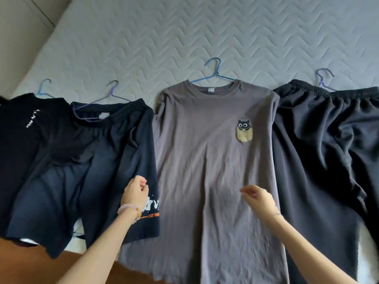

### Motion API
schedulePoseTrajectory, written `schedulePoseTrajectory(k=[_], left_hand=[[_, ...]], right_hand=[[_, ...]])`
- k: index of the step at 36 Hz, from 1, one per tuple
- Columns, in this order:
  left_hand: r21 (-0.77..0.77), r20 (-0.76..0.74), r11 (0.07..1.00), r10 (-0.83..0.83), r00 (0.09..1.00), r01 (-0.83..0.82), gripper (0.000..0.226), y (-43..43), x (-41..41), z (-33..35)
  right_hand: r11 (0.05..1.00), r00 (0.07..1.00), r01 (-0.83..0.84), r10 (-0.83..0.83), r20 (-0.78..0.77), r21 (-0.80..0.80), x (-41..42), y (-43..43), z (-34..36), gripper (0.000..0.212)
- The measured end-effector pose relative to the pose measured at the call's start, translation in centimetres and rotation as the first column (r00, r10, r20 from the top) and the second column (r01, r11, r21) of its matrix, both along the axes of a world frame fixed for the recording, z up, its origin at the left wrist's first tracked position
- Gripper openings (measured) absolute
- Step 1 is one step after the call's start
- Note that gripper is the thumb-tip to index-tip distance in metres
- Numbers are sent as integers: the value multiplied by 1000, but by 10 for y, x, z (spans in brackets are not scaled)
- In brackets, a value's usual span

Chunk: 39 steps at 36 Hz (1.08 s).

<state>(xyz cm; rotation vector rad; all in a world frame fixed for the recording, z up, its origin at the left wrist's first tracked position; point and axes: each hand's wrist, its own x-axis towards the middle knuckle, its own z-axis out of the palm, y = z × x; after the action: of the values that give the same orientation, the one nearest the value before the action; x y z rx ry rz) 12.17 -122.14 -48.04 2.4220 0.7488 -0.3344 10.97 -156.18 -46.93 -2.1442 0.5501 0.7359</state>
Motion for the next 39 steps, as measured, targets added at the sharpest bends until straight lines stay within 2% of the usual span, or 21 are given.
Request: schedulePoseTrajectory(k=[3, 13, 20, 24, 28, 32, 35, 37, 39], left_hand=[[24, 13, 999, -28, 1000, 28, 15, 1, 31, 0], [49, 120, 995, -98, 988, 92, 21, 23, 135, 3], [69, 178, 940, -342, 923, 335, 34, 19, 234, -11], [37, 108, 910, -415, 904, 413, 42, 21, 282, -29], [50, -70, 893, -444, 893, 448, 48, 31, 311, -48], [41, -73, 908, -414, 907, 417, 48, 36, 320, -56], [33, -79, 907, -417, 906, 420, 48, 38, 317, -54], [38, -144, 876, -471, 870, 480, 53, 40, 315, -48], [69, -266, 797, -565, 781, 600, 63, 42, 312, -43]], right_hand=[[998, 999, -55, 55, 1, 23, 36, 19, -5, 17], [942, 937, -331, 336, 101, -64, 169, 97, -16, 27], [872, 837, -456, 488, 249, -175, 281, 166, -23, 35], [806, 743, -529, 592, 313, -268, 345, 194, -45, 38], [699, 639, -598, 711, 294, -392, 395, 212, -68, 42], [669, 600, -636, 742, 300, -384, 420, 223, -79, 52], [563, 503, -718, 826, 254, -409, 423, 231, -78, 53], [495, 433, -732, 869, 240, -468, 424, 235, -76, 50], [455, 391, -718, 890, 235, -527, 429, 239, -77, 46]])
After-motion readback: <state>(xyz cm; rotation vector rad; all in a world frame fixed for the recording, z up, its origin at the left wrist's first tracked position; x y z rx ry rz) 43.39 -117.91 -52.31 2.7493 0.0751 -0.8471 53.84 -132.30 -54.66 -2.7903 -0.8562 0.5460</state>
